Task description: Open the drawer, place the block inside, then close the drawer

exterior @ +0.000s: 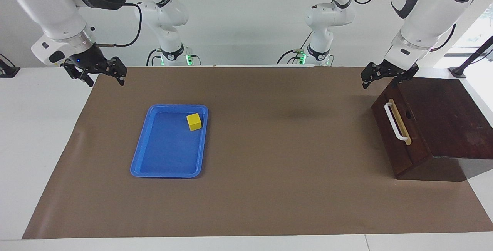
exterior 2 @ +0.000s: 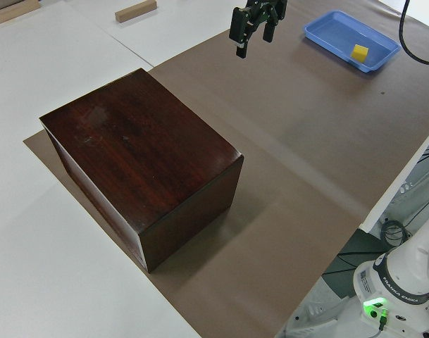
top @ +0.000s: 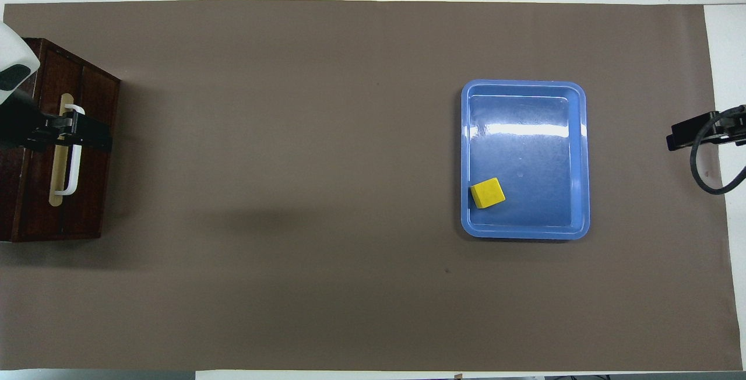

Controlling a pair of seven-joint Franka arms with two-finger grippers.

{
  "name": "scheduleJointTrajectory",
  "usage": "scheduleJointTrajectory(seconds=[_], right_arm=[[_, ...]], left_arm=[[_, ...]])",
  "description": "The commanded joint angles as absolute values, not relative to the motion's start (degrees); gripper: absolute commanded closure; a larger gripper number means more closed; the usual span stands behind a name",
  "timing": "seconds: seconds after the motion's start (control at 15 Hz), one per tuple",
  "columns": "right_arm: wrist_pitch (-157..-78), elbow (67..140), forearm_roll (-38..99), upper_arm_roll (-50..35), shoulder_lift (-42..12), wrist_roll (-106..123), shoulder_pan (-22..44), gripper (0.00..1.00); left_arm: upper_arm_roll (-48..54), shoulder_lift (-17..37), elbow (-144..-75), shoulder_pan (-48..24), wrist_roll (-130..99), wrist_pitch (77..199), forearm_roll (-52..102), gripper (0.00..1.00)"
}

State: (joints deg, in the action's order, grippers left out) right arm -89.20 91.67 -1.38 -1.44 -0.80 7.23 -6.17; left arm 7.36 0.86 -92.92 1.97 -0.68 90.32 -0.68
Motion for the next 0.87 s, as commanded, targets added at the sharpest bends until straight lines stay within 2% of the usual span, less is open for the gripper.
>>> scheduleJointTrajectory(seconds=[0.0, 0.6, 0.8], right_arm=[[-88.2, 91.2, -1.5, -2.0, -0.8, 6.3, -6.8, 0.0], [-90.3, 91.6, -1.9, -1.9, -0.8, 9.8, -7.3, 0.0], [-91.0, 93.5, 1.9, -1.8, -0.4, -1.1, -7.6, 0.0]], left_arm=[[7.1, 0.4, -92.8, 2.1, -0.1, 89.4, 0.2, 0.0], [7.1, 0.4, -92.8, 2.1, -0.1, 89.4, 0.2, 0.0], [7.1, 0.4, -92.8, 2.1, -0.1, 89.4, 0.2, 0.0]])
